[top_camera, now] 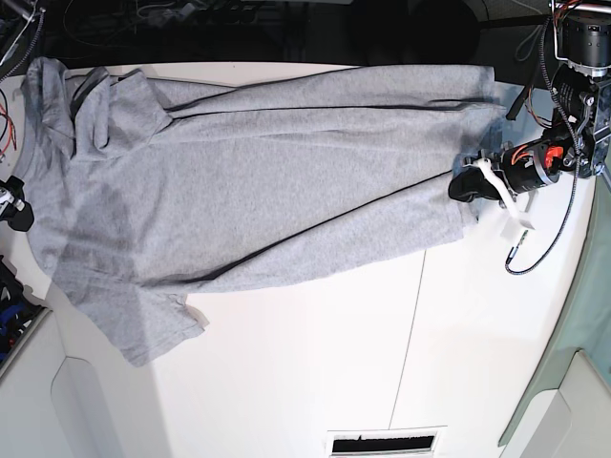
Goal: Layout the t-shirt on the table in an organized manner, then fold the t-shirt properly
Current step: 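Release the shirt with the left gripper and move it along the shirt edge, then grasp the shirt side edge with the left gripper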
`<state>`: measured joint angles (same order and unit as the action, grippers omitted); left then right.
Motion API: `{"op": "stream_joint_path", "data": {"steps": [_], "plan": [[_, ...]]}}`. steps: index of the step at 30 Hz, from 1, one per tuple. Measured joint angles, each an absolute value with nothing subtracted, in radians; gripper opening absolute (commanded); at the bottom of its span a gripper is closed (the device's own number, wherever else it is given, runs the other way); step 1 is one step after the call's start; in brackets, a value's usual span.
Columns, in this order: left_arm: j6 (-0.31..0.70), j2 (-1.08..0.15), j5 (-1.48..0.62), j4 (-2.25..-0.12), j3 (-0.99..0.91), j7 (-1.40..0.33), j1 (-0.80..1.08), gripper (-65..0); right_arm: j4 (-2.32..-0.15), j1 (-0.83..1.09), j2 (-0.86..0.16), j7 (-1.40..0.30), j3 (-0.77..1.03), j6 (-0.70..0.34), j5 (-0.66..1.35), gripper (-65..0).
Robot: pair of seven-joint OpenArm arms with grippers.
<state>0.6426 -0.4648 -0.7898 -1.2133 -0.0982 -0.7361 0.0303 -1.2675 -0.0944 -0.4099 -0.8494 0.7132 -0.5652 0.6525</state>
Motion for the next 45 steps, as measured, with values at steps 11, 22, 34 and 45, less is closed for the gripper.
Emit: {"op": "stream_joint_path", "data": {"steps": [11, 22, 34, 45], "plan": [[0.641, -0.466, -0.699, -1.285, -0.099, -0.641, -0.166, -65.0, -1.267, -0.094, -0.410, -0.850, 0.713, -0.566, 0.632, -39.0], [0.642, -0.464, -0.617, -0.977, -0.098, -0.499, -0.363, -57.2, -1.267, -0.094, -0.410, -0.850, 0.713, -0.565, 0.635, -38.9], [0.639, -0.463, -0.590, -0.894, -0.098, -0.448, -0.371, -34.4, -1.267, -0.094, -0.410, -0.854, 0.713, -0.565, 0.640, -38.9], [0.591, -0.465, -0.533, -0.869, -0.017, -0.412, -0.372, -34.4, -1.262, -0.144, -0.435, -0.787, 0.714, -0.534, 0.578, -28.9]]}}
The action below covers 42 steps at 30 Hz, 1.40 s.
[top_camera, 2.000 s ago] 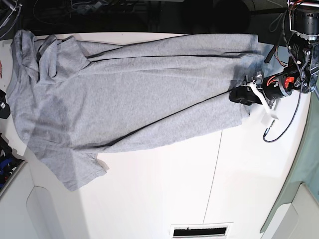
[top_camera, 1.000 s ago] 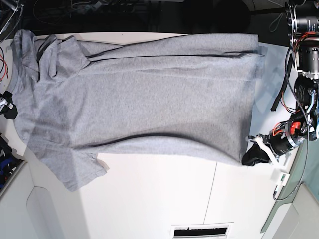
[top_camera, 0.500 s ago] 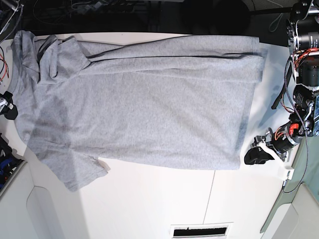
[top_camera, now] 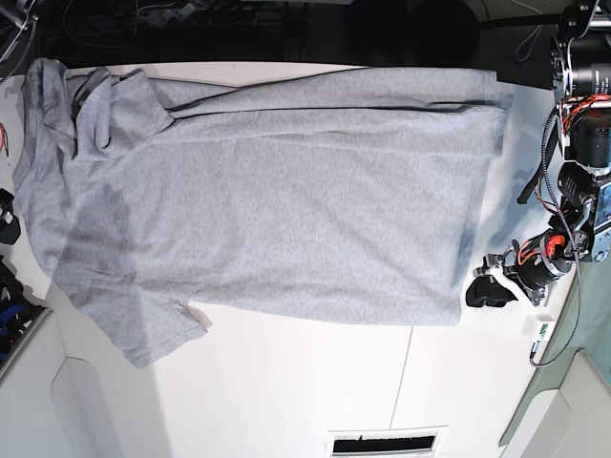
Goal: Layout the t-shirt on the table in an organized manner, then fold the t-shirt properly
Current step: 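Grasp the shirt side edge with the left gripper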
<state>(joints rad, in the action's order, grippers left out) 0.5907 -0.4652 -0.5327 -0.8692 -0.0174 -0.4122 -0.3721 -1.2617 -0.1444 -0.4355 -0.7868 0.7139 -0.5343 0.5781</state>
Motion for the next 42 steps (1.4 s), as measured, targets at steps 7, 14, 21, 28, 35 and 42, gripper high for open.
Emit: {"op": "stream_joint_path", "data": {"steps": [7, 14, 21, 28, 35, 42], "plan": [[0.591, -0.466, -0.485, -0.869, 0.154, -0.392, -0.427, -34.4, -1.108, -0.340, -0.451, -0.686, 0.662, -0.443, 0.430, -28.9], [0.552, -0.465, -0.464, -0.870, 0.204, -0.424, -0.419, -34.4, -0.798, -0.463, -0.447, -0.519, 0.519, -0.343, 0.203, -28.9], [0.506, -0.485, -0.466, -0.854, 0.204, -0.471, -0.422, -34.4, -0.646, -0.459, -0.447, -0.482, 0.448, -0.299, 0.130, -28.9], [0.505, -0.493, -0.465, -0.716, 0.204, -0.393, -0.421, -34.4, -0.646, -0.463, -0.511, -0.487, 0.447, -0.294, 0.171, -28.9], [0.505, -0.507, -0.464, -0.677, 0.204, -0.344, -0.427, -34.4, -0.647, -0.461, -0.548, -0.502, 0.447, -0.299, 0.194, -28.9], [0.509, -0.476, -0.465, -0.675, 0.202, -0.339, -0.429, -34.4, -0.645, -0.424, -0.530, -0.505, 0.447, -0.382, 0.244, -29.0]]}}
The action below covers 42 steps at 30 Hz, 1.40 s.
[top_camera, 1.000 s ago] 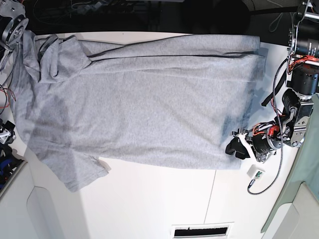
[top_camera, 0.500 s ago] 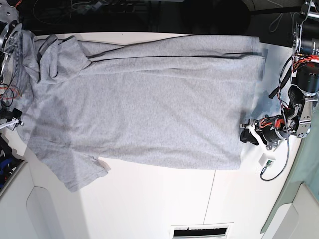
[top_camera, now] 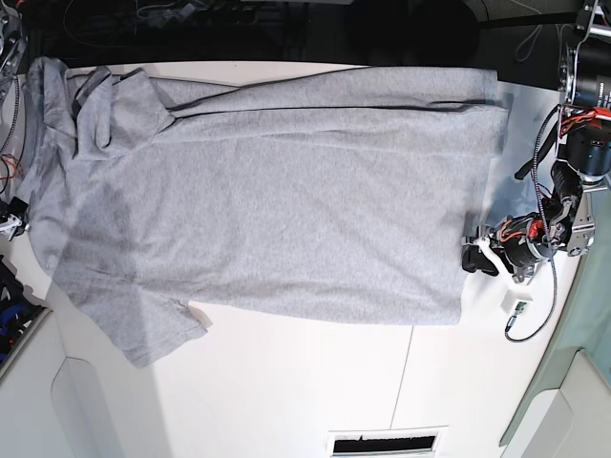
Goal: Layout the t-shirt on the table in an organized manner, then fold the t-shirt properly
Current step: 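Grasp the shirt side edge with the left gripper, then lift the shirt side with both grippers and fold it lengthwise over the body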
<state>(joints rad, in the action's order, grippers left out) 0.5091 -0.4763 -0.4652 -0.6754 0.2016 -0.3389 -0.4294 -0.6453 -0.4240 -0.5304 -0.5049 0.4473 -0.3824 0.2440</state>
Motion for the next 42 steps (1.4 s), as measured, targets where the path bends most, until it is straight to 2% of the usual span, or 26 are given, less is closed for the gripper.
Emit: {"op": "stream_joint_path", "data": {"steps": [10, 12, 14, 16, 19, 21, 24, 30, 39, 42], "plan": [[0.513, -0.413, -0.456, -0.676, 0.202, -0.328, -0.435, -34.6, -0.643, -0.419, -0.476, -0.508, 0.447, -0.495, 0.299, -29.0], [0.513, -0.413, -0.455, -0.676, 0.202, -0.328, -0.438, -39.4, -0.643, -0.418, -0.476, -0.514, 0.447, -0.535, 0.311, -29.9], [0.513, -0.413, -0.448, -0.676, 0.202, -0.330, -0.440, -51.4, -0.643, -0.418, -0.476, -0.515, 0.447, -0.543, 0.311, -35.7], [0.513, -0.413, -0.444, -0.676, 0.202, -0.332, -0.441, -65.0, -0.643, -0.418, -0.476, -0.517, 0.447, -0.543, 0.311, -45.2], [0.513, -0.413, -0.447, -0.676, 0.202, -0.330, -0.442, -65.0, -0.643, -0.418, -0.479, -0.513, 0.447, -0.543, 0.311, -64.6], [0.527, -0.413, -0.443, -0.676, 0.202, -0.334, -0.447, -65.0, -0.644, -0.418, -0.481, -0.499, 0.447, -0.543, 0.311, -65.0], [0.685, -0.421, -0.455, -0.682, 0.202, -0.378, -0.450, -65.0, -0.677, -0.415, -0.481, -0.510, 0.447, -0.543, 0.308, -65.0], [0.689, -0.482, -0.666, -0.780, 0.203, -0.504, -0.451, -65.0, -0.790, -0.400, -0.482, -0.583, 0.447, -0.551, 0.311, -65.0], [0.689, -0.575, -0.923, -0.910, 0.204, -0.838, -0.437, -65.0, -1.013, -0.209, -0.544, -0.601, 0.445, -0.559, 0.419, -65.0], [0.689, -0.602, -0.997, -0.970, 0.204, -0.899, -0.395, -65.0, -1.066, -0.146, -0.562, -0.596, 0.446, -0.564, 0.431, -65.0]]}}
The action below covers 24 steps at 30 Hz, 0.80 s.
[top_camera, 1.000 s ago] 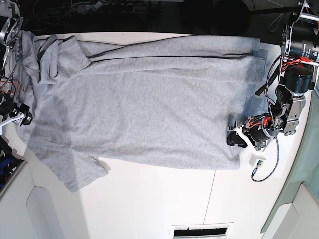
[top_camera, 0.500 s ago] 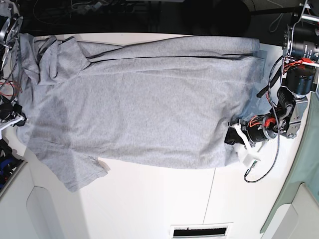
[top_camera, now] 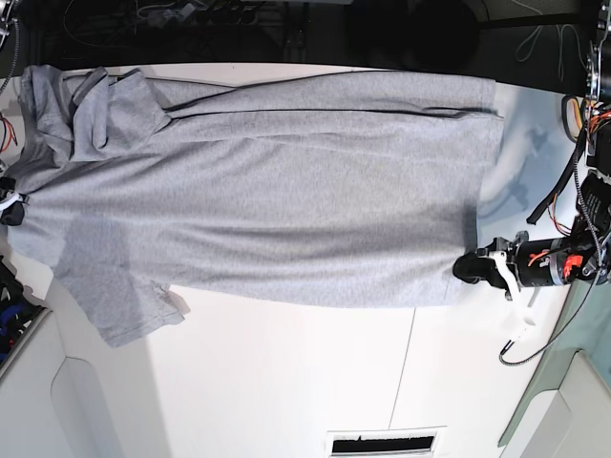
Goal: Layout the t-shirt on the table in an organized manner, then fold the t-shirt properly
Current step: 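Lift the shirt side with both grippers and fold it lengthwise over the body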
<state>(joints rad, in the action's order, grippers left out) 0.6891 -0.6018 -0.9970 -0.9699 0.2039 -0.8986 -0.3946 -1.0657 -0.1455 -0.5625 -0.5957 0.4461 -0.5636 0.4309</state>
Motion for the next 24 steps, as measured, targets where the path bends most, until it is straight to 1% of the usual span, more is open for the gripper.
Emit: {"op": "stream_joint_path", "data": {"steps": [4, 7, 8, 9, 11, 12, 13, 14, 15, 18, 21, 24], "plan": [[0.689, -0.635, -1.016, -1.014, 0.205, -0.918, -0.323, -65.0, -1.076, -0.080, -0.568, -0.599, 0.448, -0.561, 0.445, -65.0], [0.689, -0.637, -1.013, -1.014, 0.205, -0.916, -0.293, -65.0, -1.075, -0.069, -0.566, -0.603, 0.448, -0.561, 0.448, -65.0], [0.690, -0.637, -1.013, -1.014, 0.205, -0.900, -0.286, -60.9, -1.076, -0.070, -0.567, -0.602, 0.448, -0.561, 0.450, -65.0], [0.689, -0.637, -1.014, -1.014, 0.205, -0.873, -0.280, -53.8, -1.076, -0.072, -0.567, -0.601, 0.448, -0.561, 0.453, -65.0], [0.689, -0.637, -1.003, -1.014, 0.205, -0.827, -0.279, -41.5, -1.076, -0.075, -0.567, -0.599, 0.448, -0.561, 0.454, -52.7], [0.689, -0.637, -0.994, -1.015, 0.205, -0.803, -0.280, -37.8, -1.076, -0.075, -0.567, -0.599, 0.448, -0.561, 0.457, -46.6], [0.689, -0.637, -0.984, -1.015, 0.205, -0.785, -0.283, -36.3, -1.076, -0.075, -0.568, -0.599, 0.448, -0.558, 0.461, -42.0], [0.689, -0.637, -0.973, -1.015, 0.205, -0.776, -0.289, -36.4, -1.076, -0.075, -0.568, -0.599, 0.448, -0.554, 0.464, -39.1], [0.689, -0.637, -0.954, -1.014, 0.205, -0.760, -0.297, -36.4, -1.076, -0.075, -0.568, -0.599, 0.448, -0.554, 0.468, -38.0], [0.688, -0.635, -0.898, -1.015, 0.205, -0.695, -0.329, -36.4, -1.076, -0.076, -0.568, -0.599, 0.448, -0.554, 0.483, -38.1], [0.688, -0.616, -0.761, -1.012, 0.204, -0.604, -0.364, -36.4, -1.076, -0.076, -0.568, -0.598, 0.448, -0.554, 0.494, -38.1], [0.617, -0.559, -0.628, -0.962, 0.204, -0.521, -0.389, -36.4, -1.076, -0.076, -0.568, -0.596, 0.448, -0.554, 0.498, -38.1]]}}
